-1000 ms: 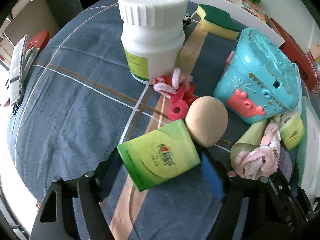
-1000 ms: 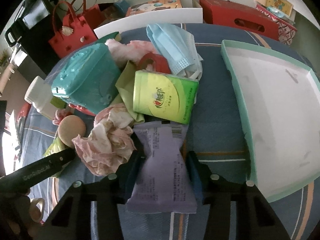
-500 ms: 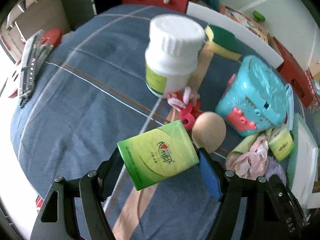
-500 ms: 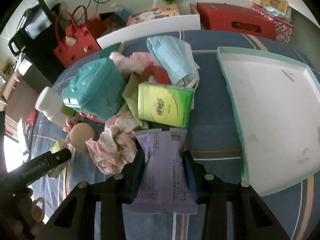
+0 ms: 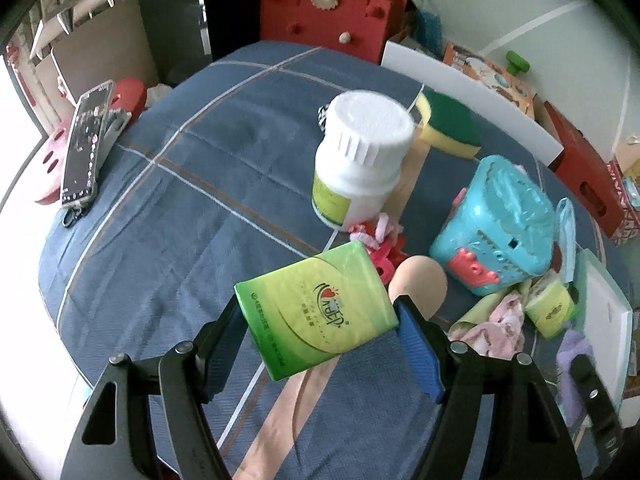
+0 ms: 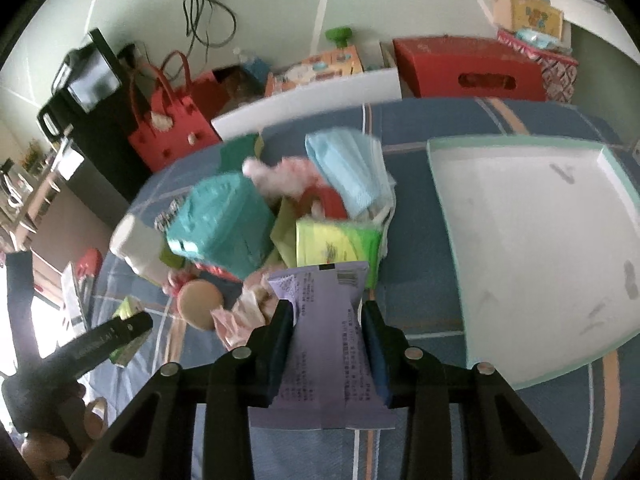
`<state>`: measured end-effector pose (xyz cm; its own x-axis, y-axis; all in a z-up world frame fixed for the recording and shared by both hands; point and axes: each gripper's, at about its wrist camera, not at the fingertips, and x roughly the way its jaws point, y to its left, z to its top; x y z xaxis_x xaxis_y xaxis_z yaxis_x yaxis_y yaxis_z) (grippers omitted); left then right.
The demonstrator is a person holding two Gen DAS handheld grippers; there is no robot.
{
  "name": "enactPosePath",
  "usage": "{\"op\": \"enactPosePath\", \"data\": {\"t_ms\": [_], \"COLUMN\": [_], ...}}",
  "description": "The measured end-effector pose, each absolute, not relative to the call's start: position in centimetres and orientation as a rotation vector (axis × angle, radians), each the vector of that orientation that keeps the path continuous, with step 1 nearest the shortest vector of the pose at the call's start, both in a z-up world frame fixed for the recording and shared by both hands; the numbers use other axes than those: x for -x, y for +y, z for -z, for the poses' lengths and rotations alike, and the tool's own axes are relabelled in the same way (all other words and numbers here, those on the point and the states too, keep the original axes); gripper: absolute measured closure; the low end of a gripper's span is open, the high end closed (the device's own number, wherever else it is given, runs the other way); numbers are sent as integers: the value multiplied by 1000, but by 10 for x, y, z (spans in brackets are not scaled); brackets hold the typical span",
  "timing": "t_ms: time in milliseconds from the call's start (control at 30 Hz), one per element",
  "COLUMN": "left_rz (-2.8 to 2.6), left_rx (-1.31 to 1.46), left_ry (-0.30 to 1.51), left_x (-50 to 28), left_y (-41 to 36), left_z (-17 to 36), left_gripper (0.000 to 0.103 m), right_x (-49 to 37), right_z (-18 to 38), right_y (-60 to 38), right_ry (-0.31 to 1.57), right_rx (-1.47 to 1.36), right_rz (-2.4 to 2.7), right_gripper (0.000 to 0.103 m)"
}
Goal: Organize soft objects
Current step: 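Carry both items to the white tray and release them inside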
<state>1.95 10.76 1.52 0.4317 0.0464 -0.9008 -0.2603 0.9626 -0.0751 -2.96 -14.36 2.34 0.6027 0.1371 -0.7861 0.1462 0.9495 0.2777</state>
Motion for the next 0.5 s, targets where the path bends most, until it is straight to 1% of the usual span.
{"op": "enactPosePath", "data": {"t_ms": [100,267,500], "left_rz": [-178,-116,46], "left_rx": [193,167,84], "left_ry": [1095,1090,1084], "left_x": [-19,-23,-39], "left_y": [99,80,15], "left_z": [-24,-38,-63], "left_gripper": [28,28,28], "right_x": [32,32,34], "right_z": [-38,-46,-44], "right_y": [-153,-184,-239], "right_ry": [874,841,831], "right_rx": [-336,-350,-386], "right_rz": [24,137,323], "right_gripper": [65,65,65]}}
